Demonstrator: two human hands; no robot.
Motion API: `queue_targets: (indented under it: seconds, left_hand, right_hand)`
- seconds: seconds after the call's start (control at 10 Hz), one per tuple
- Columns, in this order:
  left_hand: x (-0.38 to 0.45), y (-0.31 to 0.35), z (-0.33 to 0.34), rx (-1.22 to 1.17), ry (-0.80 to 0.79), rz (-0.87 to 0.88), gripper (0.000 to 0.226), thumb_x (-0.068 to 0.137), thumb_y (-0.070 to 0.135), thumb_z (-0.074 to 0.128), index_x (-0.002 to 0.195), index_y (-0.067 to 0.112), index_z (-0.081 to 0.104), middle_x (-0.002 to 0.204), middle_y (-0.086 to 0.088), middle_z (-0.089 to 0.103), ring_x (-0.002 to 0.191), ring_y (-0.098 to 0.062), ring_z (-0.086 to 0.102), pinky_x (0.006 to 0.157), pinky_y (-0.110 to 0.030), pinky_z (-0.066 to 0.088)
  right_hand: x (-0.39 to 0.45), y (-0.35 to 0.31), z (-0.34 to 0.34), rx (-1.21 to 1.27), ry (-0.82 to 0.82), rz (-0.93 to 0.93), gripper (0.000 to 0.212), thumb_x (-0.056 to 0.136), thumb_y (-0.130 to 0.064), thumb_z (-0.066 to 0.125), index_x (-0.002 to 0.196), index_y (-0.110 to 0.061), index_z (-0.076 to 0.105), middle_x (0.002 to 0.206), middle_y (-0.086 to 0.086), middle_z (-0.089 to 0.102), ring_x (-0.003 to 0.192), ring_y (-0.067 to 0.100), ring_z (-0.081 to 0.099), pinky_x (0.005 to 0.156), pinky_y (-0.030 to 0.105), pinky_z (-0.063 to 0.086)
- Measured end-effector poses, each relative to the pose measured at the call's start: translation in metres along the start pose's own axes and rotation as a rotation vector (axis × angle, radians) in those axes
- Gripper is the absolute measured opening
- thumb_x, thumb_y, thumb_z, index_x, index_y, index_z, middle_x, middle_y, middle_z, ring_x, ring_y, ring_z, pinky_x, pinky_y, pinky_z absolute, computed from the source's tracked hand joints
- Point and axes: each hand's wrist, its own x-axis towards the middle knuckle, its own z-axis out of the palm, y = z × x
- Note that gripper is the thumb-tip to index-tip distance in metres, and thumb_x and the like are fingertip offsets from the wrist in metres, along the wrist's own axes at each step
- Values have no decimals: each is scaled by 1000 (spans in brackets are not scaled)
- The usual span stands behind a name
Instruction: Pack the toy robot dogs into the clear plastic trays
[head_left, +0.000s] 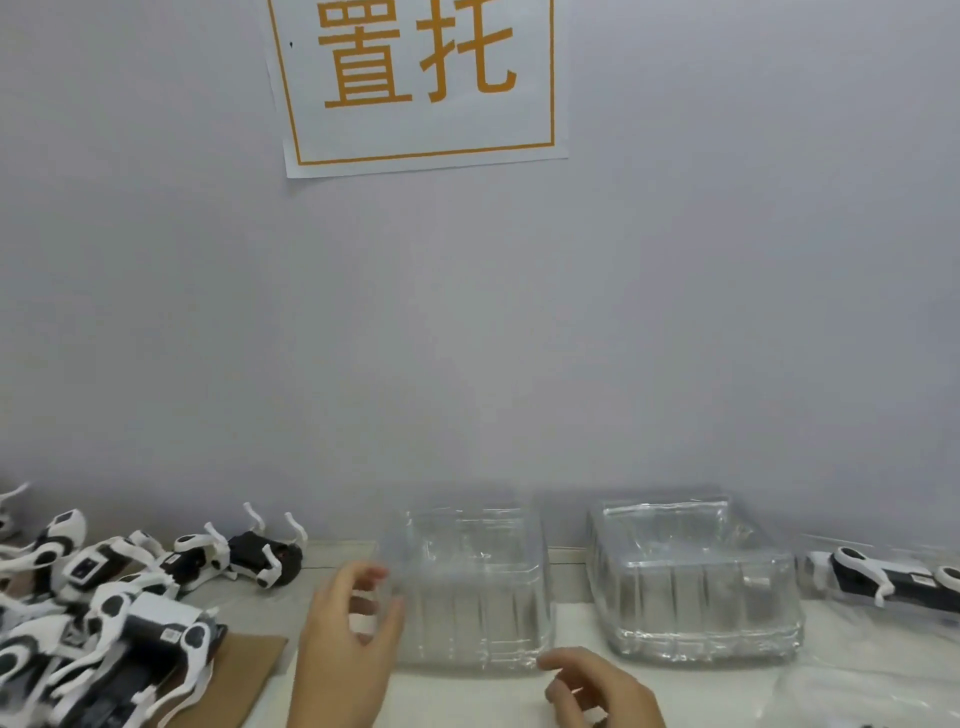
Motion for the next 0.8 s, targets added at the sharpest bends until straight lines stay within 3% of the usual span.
queue_targets:
  seconds: [0.1, 0.2, 0.3, 0.4, 0.6, 0.7, 0.8]
  left_hand:
    - [2, -12, -2, -40, -45, -176, 61, 87, 14, 75, 139, 22, 45, 135, 5, 44, 125, -22, 47, 101, -41, 44]
    - [-4, -21, 3, -161, -191, -295, 77, 88, 19, 73, 152, 22, 32, 147, 0, 43, 137, -23, 44, 114, -42, 35]
    - [-8, -26, 8, -147, -257, -291, 80, 86, 19, 75, 151, 27, 30, 144, 2, 45, 132, -16, 46, 114, -37, 36]
    - [-10, -24, 8, -144, -337, -275, 69, 85, 16, 77, 137, 37, 36, 138, 10, 49, 126, -14, 51, 108, -33, 40]
    - [-13, -17, 11, -146, -287, -272, 49, 92, 19, 69, 132, 36, 48, 136, 8, 55, 126, -18, 55, 111, -44, 42]
    - [-13, -13, 9, -207, -390, -325, 45, 96, 18, 62, 128, 44, 46, 140, 13, 52, 128, -9, 52, 114, -43, 39]
    - [-14, -5, 6, -47, -416, -227, 55, 99, 20, 61, 143, 39, 34, 152, 9, 41, 140, -11, 39, 119, -39, 30]
  right_hand:
    - [7, 3, 2, 53, 58, 49, 30, 82, 5, 66, 77, -24, 74, 65, 0, 69, 56, 17, 64, 53, 14, 44]
    - [9, 8, 7, 66, 19, 63, 31, 84, 4, 64, 82, -25, 74, 70, -1, 71, 63, 18, 66, 57, 20, 49]
    - [7, 8, 10, 82, 2, 59, 33, 83, 5, 63, 84, -26, 74, 70, -3, 71, 63, 16, 66, 55, 19, 48]
    - [8, 8, 11, 97, 13, 83, 34, 84, 5, 62, 85, -27, 73, 70, -5, 71, 65, 15, 68, 55, 15, 47]
    - [8, 11, 9, 104, 13, 74, 34, 86, 5, 61, 90, -27, 73, 74, -2, 72, 69, 15, 70, 60, 26, 54]
    - [9, 13, 8, 99, -7, 69, 34, 86, 5, 61, 89, -27, 73, 74, -4, 72, 68, 13, 69, 58, 21, 52]
    - [8, 9, 8, 101, -30, 70, 34, 86, 3, 62, 86, -30, 73, 73, -7, 72, 65, 10, 68, 55, 15, 46]
